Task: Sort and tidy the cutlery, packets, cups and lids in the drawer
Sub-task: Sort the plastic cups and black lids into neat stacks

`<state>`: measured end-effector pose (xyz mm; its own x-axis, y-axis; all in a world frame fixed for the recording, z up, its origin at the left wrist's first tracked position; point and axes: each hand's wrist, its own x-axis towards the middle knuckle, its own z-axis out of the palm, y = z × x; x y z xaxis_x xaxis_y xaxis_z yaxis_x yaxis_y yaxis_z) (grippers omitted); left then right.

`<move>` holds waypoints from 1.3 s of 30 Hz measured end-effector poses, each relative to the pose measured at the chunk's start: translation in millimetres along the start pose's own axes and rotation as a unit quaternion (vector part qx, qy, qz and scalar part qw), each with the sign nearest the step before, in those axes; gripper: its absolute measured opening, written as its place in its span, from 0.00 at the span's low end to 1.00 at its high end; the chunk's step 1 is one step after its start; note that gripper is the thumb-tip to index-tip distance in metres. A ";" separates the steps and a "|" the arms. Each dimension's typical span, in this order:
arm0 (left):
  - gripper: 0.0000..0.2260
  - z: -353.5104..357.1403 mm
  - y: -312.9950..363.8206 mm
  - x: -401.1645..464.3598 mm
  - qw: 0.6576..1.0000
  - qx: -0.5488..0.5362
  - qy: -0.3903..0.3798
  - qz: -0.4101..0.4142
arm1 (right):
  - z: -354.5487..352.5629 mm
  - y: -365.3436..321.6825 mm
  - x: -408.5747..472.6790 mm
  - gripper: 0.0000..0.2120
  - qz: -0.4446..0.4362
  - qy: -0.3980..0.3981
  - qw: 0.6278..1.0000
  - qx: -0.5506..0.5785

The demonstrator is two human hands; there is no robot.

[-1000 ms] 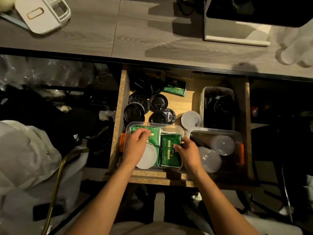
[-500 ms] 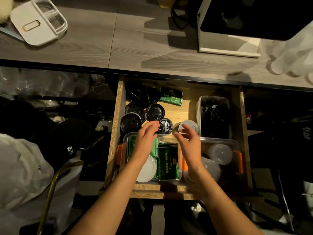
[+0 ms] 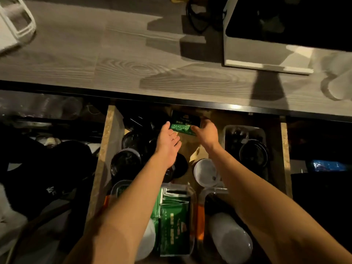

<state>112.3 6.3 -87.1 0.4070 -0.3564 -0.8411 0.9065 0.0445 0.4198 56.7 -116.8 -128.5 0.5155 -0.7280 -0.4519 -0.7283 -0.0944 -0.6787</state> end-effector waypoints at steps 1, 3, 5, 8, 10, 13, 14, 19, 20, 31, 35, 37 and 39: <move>0.31 2.9 -3.5 6.4 1.000 -0.017 0.005 -0.007 | 2.9 0.4 10.8 0.15 -0.007 -0.009 1.000 -0.025; 0.32 8.7 -9.7 16.2 0.999 -0.047 0.010 -0.019 | 5.2 -3.0 23.8 0.16 -0.026 -0.044 0.996 -0.075; 0.33 13.3 -13.9 24.7 0.997 -0.064 0.016 -0.028 | 7.8 -1.7 33.5 0.20 -0.044 -0.084 0.986 -0.139; 0.34 17.7 -19.5 31.1 0.996 -0.073 0.028 -0.039 | 7.8 5.8 36.7 0.20 -0.081 -0.113 0.965 -0.222; 0.34 18.7 -23.0 31.3 0.996 -0.074 0.036 -0.040 | 7.2 12.1 33.5 0.19 -0.055 -0.116 0.978 -0.163; 0.34 19.0 -27.0 26.5 0.997 -0.052 0.042 -0.041 | 5.6 16.4 22.8 0.20 0.043 -0.131 0.989 -0.050; 0.34 18.8 -27.3 23.4 0.998 -0.036 0.042 -0.040 | 4.7 17.6 19.3 0.21 0.052 -0.138 0.988 -0.037; 0.24 19.4 -21.8 -7.2 0.992 0.103 0.071 -0.003 | -10.6 12.2 -18.9 0.17 0.022 -0.094 0.991 0.091; 0.19 17.2 -19.4 -16.6 0.990 0.121 0.070 0.012 | -15.1 8.9 -31.8 0.16 0.020 -0.082 0.989 0.125; 0.27 -33.0 2.6 -127.2 0.992 0.125 -0.025 0.010 | -49.4 -51.2 -189.0 0.09 0.020 -0.102 0.934 0.341; 0.15 -43.2 12.1 -167.7 0.993 0.090 -0.049 0.052 | -45.5 -77.8 -230.5 0.13 -0.027 -0.115 0.954 0.274; 0.15 -46.3 14.4 -186.0 0.991 0.108 -0.038 0.069 | -42.9 -89.8 -247.6 0.15 -0.068 -0.116 0.964 0.230; 0.27 -47.5 16.7 -203.5 0.990 0.109 -0.028 0.081 | -42.4 -102.5 -263.4 0.18 -0.087 -0.113 0.966 0.213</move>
<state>49.9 123.9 74.9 0.5332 -0.4130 -0.7383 0.7814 -0.0940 0.6169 -23.6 55.9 84.6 0.7344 -0.5544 -0.3916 -0.3941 0.1215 -0.9110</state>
